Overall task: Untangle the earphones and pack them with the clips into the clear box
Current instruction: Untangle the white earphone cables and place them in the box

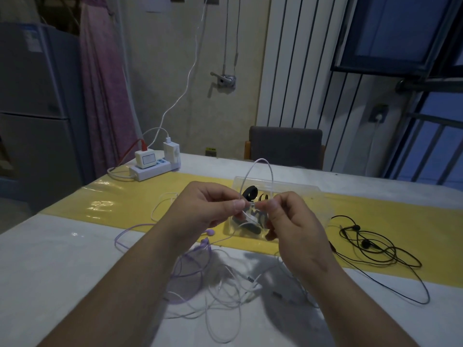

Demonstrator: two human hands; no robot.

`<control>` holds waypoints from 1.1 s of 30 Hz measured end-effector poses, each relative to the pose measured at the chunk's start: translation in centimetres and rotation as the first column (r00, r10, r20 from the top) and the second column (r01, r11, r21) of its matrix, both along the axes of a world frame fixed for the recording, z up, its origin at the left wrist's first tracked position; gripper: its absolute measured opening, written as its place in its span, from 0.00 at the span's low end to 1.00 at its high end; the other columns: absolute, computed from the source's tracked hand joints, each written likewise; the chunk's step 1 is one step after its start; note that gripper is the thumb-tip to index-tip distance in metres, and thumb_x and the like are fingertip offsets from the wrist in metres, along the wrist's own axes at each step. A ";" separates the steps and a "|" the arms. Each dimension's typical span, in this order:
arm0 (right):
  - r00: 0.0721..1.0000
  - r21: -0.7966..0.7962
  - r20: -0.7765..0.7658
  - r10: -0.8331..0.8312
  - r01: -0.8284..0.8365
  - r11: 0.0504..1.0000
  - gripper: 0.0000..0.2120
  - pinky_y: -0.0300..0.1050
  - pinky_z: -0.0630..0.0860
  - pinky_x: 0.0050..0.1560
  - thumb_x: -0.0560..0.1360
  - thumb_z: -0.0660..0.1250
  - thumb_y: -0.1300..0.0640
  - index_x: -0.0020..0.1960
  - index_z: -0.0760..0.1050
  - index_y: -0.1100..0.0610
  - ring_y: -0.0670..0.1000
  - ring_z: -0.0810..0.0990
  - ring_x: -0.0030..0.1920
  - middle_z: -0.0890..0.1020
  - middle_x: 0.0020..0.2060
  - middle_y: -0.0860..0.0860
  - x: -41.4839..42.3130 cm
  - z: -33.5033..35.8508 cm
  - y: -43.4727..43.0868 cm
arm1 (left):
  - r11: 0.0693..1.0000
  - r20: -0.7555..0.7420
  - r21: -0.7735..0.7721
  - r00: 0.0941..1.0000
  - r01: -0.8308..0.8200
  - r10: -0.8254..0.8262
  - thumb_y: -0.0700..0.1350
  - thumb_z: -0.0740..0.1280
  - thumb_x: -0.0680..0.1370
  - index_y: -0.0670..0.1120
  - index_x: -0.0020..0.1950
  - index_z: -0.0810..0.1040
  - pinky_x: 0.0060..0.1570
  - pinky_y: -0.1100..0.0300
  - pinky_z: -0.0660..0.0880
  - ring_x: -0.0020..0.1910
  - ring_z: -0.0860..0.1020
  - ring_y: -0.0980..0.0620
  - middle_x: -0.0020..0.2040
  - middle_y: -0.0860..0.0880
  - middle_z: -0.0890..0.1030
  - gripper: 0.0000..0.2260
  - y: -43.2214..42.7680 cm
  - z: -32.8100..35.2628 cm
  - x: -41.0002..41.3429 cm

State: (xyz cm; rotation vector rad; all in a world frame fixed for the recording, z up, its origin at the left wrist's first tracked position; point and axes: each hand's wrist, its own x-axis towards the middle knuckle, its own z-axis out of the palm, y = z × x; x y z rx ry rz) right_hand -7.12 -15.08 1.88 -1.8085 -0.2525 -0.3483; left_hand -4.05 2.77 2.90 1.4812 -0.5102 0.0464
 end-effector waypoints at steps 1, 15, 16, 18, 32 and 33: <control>1.000 0.007 -0.014 0.021 -0.021 1.000 0.08 0.46 0.74 0.33 0.81 0.60 0.54 0.47 0.74 0.56 0.41 0.76 0.32 0.82 0.35 0.46 -0.1 0.0 0.1 | 1.000 0.000 -0.005 1.000 -0.011 0.011 0.40 0.76 0.67 0.45 0.39 0.86 0.24 0.67 0.61 0.24 0.64 0.55 0.30 0.43 0.81 0.02 0.0 0.0 0.0; 0.980 -0.034 -0.024 0.200 -0.200 0.979 0.11 0.32 0.72 0.41 0.77 0.67 0.54 0.37 0.79 0.55 0.43 0.78 0.38 0.82 0.33 0.47 -0.2 0.4 -0.4 | 0.820 -0.085 -0.320 0.876 -0.475 0.474 0.39 0.63 0.79 0.49 0.37 0.77 0.23 0.63 0.61 0.27 0.66 0.53 0.29 0.51 0.73 0.12 -0.2 0.1 1.3; 0.977 -0.001 -0.031 0.213 -0.213 0.977 0.12 0.31 0.72 0.42 0.78 0.66 0.56 0.37 0.79 0.56 0.43 0.78 0.38 0.82 0.34 0.48 -0.2 0.5 -0.4 | 0.786 -0.120 -0.344 0.854 -0.513 0.505 0.39 0.62 0.79 0.49 0.37 0.76 0.23 0.63 0.61 0.27 0.67 0.53 0.29 0.51 0.73 0.12 -0.1 0.2 1.4; 0.965 0.139 -0.077 0.252 -0.240 0.961 0.13 0.37 0.77 0.43 0.80 0.62 0.59 0.38 0.78 0.58 0.47 0.78 0.35 0.81 0.31 0.51 -0.2 0.7 -0.3 | 0.723 -0.186 -0.374 0.811 -0.581 0.555 0.39 0.62 0.78 0.48 0.38 0.75 0.23 0.62 0.61 0.27 0.67 0.53 0.29 0.51 0.74 0.10 0.1 0.2 1.5; 0.980 0.100 -0.134 0.145 -0.133 0.986 0.16 0.40 0.60 0.30 0.82 0.60 0.54 0.38 0.77 0.55 0.42 0.63 0.23 0.70 0.20 0.41 -0.3 0.4 0.1 | 0.742 0.767 0.124 0.538 -0.659 0.350 0.55 0.56 0.79 0.48 0.61 0.79 0.60 0.49 0.66 0.61 0.74 0.50 0.59 0.51 0.79 0.19 0.0 -0.2 -0.2; 0.985 0.066 -0.113 0.128 -0.121 0.990 0.15 0.37 0.62 0.31 0.82 0.60 0.54 0.39 0.77 0.55 0.40 0.67 0.23 0.71 0.20 0.40 -0.3 0.4 0.1 | 0.742 0.780 0.156 0.542 -0.652 0.312 0.57 0.54 0.80 0.48 0.62 0.79 0.59 0.48 0.67 0.61 0.74 0.50 0.59 0.51 0.79 0.21 -0.1 -0.1 -0.3</control>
